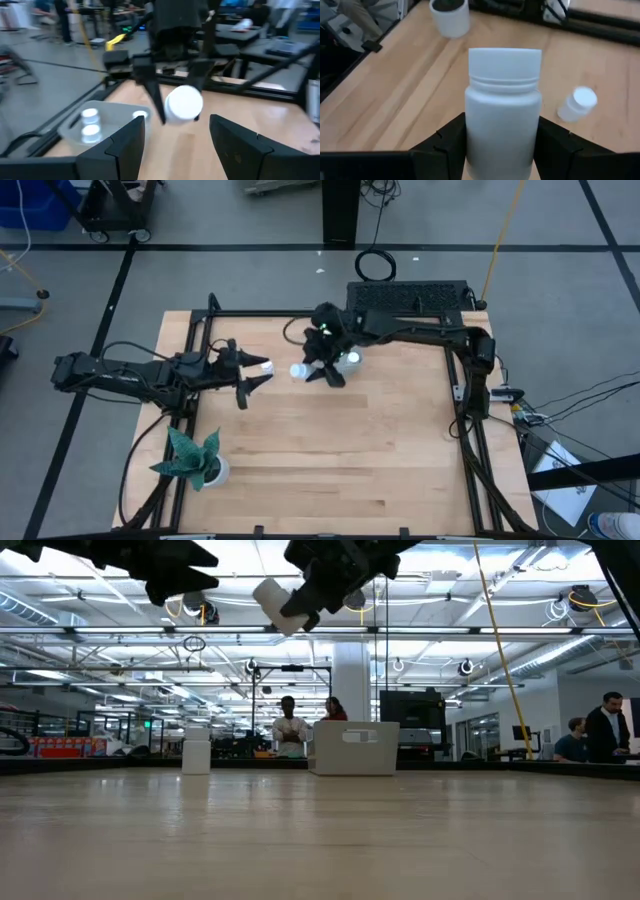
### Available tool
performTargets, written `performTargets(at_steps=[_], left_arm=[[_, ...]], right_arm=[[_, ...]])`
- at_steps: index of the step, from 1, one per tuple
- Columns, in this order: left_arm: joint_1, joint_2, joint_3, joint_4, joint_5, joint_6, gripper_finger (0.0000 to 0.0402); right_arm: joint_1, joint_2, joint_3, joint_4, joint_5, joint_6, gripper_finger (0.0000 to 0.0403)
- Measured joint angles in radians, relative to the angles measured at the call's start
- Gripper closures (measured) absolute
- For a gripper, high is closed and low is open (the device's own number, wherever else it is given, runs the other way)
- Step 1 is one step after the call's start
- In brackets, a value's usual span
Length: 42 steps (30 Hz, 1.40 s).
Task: Pick and place pill bottles into a basket
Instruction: Adjust the white medicine bottle into the gray bin
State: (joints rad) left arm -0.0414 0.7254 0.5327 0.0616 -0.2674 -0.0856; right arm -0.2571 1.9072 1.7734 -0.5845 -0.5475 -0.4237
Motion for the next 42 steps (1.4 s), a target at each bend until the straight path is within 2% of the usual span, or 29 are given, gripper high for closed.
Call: performTargets(at_steps=[5, 9, 12, 26, 37, 42], left_arm=[[0.000, 0.000, 0.000, -0.008, 0.067, -0.002, 0.0172], [0.000, 0.018, 0.000, -0.005, 0.060, -0.018, 0.0172], [0.000, 0.047, 0.000, -0.003, 0.054, -0.020, 0.0172], [0.000, 0.186, 0.000, 0.151, 0.007, 0.034, 0.0172], [0.000, 0.190, 0.000, 0.174, 0.005, 0.038, 0.0173], [-0.014, 0.190, 0.000, 0.172, 0.013, 0.054, 0.0219]], right_arm=[[0.041, 0.001, -0.106, 0.252, 0.030, 0.055, 0.0231], [0.059, 0.001, -0.167, 0.453, 0.030, 0.101, 0.0231], [0.069, 0.001, -0.189, 0.519, 0.060, 0.129, 0.0230], [0.068, 0.000, -0.203, 0.567, 0.077, 0.162, 0.0230], [0.069, 0.000, -0.203, 0.566, 0.076, 0.176, 0.0230], [0.069, 0.000, -0.203, 0.560, 0.075, 0.180, 0.0230]])
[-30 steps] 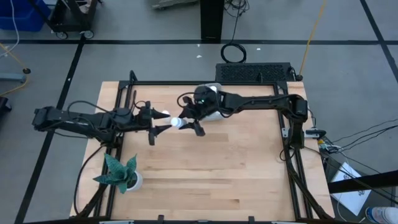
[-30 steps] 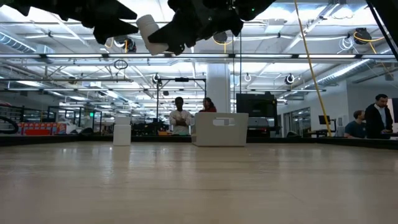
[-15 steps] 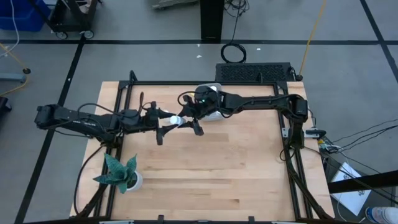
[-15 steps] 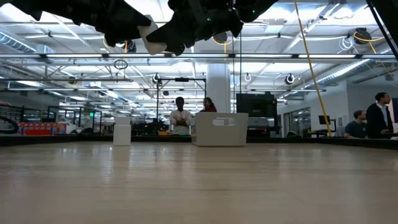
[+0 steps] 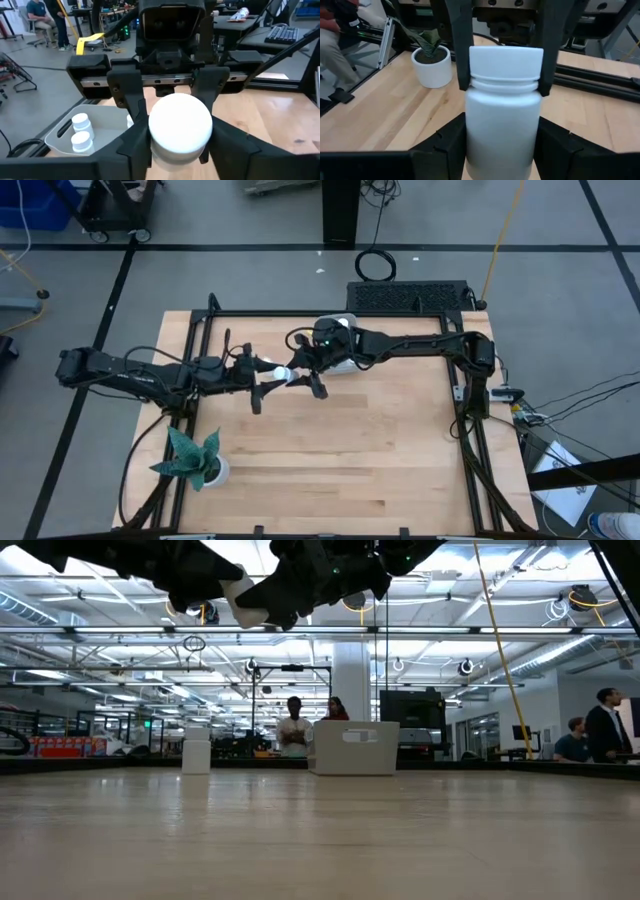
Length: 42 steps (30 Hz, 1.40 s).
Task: Pick and place pill bottles into a basket
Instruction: Adjust the white medicine bottle into the gray bin
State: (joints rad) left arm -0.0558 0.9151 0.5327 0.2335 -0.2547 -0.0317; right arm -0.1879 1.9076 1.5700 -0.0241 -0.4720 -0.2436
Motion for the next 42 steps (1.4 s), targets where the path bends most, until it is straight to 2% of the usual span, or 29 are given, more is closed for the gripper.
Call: performTargets(at_steps=[2, 9, 12, 21, 24, 27, 30, 37, 42], left_arm=[[-0.001, 0.000, 0.000, 0.003, -0.003, 0.004, 0.0240], [-0.002, -0.007, 0.000, 0.007, 0.001, -0.020, 0.0240], [-0.002, -0.007, 0.000, 0.006, 0.005, -0.034, 0.0240], [-0.002, -0.009, 0.000, 0.006, 0.031, -0.041, 0.0238], [-0.002, -0.009, 0.001, 0.004, 0.031, -0.039, 0.0239], [-0.001, -0.009, 0.001, -0.001, 0.030, -0.038, 0.0238], [0.010, -0.009, 0.001, 0.000, 0.033, -0.037, 0.0234], [0.091, -0.009, 0.005, 0.003, 0.089, -0.049, 0.0239], [0.189, -0.008, 0.040, 0.003, 0.134, -0.048, 0.0238]], right_arm=[[0.000, 0.000, 0.000, -0.001, -0.003, 0.004, 0.0230], [0.000, -0.001, 0.000, -0.007, -0.003, 0.019, 0.0220], [-0.001, -0.001, 0.000, -0.028, 0.004, 0.007, 0.0199], [-0.047, -0.036, -0.001, -0.314, 0.001, -0.026, 0.0132], [-0.056, -0.078, -0.058, -0.317, 0.001, -0.016, 0.0121], [-0.071, -0.163, -0.170, -0.236, 0.003, 0.005, 0.0116], [-0.086, -0.288, -0.331, -0.078, 0.039, 0.053, 0.0116], [-0.047, -0.599, -0.697, 0.243, 0.395, 0.071, 0.0119], [0.000, -0.763, -0.870, 0.453, 0.503, 0.067, 0.0117]])
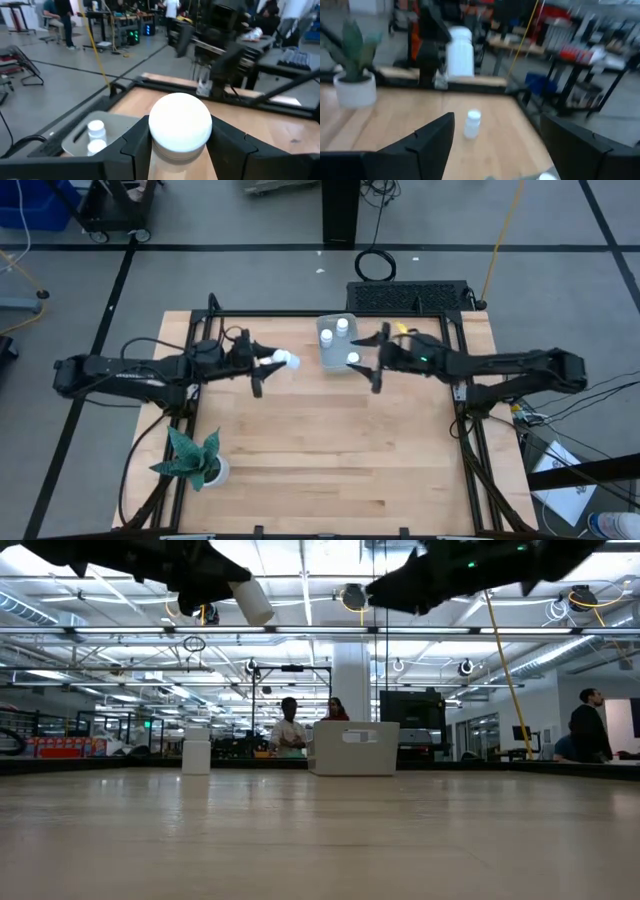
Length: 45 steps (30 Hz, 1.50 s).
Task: Pick and place pill bottles into a basket
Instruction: Adjust the white medicine bottle into the gray bin
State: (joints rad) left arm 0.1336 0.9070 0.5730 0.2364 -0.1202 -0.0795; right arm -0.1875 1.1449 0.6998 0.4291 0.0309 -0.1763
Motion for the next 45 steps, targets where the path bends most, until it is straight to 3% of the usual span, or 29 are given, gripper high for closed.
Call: performTargets(at_steps=[9, 19, 25, 32, 45], left_arm=[[0.208, 0.068, 0.171, -0.090, 0.128, 0.024, 0.0236], [0.340, 0.348, 0.457, -0.161, 0.318, 0.085, 0.0237], [0.374, 0.520, 0.597, -0.213, 0.369, 0.104, 0.0239], [0.374, 0.680, 0.679, -0.217, 0.386, 0.161, 0.0232], [0.379, 0.895, 0.691, -0.116, 0.393, 0.175, 0.0232]], right_arm=[[0.011, -0.151, -0.135, 0.102, 0.028, 0.024, 0.0117], [0.011, -0.157, -0.145, 0.086, 0.028, 0.018, 0.0120], [0.011, -0.156, -0.145, 0.036, 0.040, 0.007, 0.0119], [0.010, -0.156, -0.145, -0.022, 0.054, -0.015, 0.0120], [0.010, -0.157, -0.145, -0.061, 0.052, -0.031, 0.0123]])
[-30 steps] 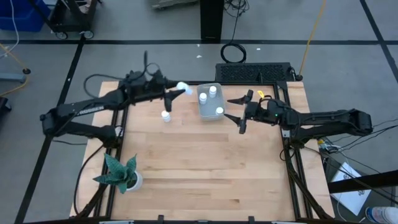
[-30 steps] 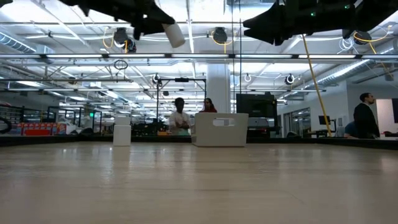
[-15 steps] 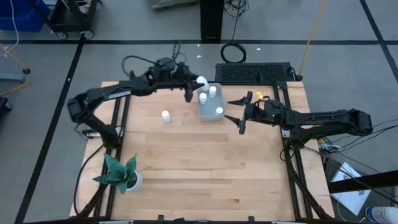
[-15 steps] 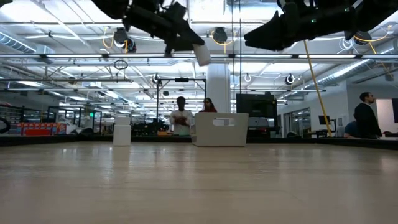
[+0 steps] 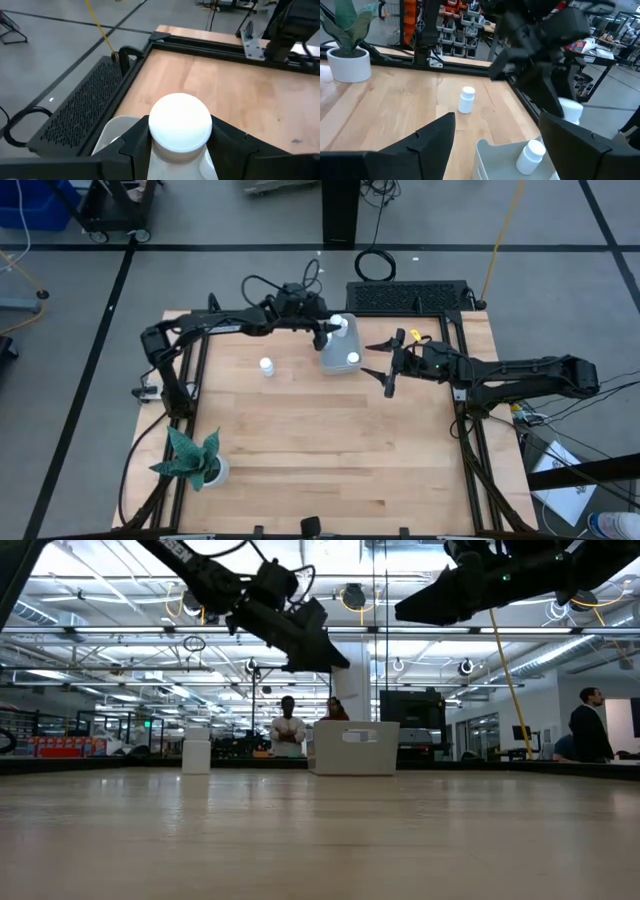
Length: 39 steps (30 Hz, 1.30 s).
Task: Pick and place pill bottles into a basket
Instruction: Adjust the white medicine bottle into the gray bin
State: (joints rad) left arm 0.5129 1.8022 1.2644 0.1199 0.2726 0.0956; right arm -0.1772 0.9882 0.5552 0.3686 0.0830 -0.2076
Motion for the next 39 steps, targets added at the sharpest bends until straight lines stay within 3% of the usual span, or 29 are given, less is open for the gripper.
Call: performTargets(at_steps=[5, 11, 29, 39], left_arm=[[0.004, 0.062, 0.000, 0.058, 0.009, 0.012, 0.0238], [0.016, 0.122, 0.000, 0.114, 0.088, -0.002, 0.0230], [0.018, 0.202, 0.002, 0.120, 0.030, 0.095, 0.0237], [0.019, 0.307, 0.189, -0.161, 0.038, 0.085, 0.0234]], right_arm=[[0.000, 0.000, 0.000, -0.001, 0.000, -0.003, 0.0126], [0.000, 0.000, 0.000, -0.012, -0.001, 0.002, 0.0125], [0.000, 0.000, 0.000, -0.017, -0.001, 0.012, 0.0127], [0.000, 0.001, 0.000, -0.025, -0.001, 0.013, 0.0131]])
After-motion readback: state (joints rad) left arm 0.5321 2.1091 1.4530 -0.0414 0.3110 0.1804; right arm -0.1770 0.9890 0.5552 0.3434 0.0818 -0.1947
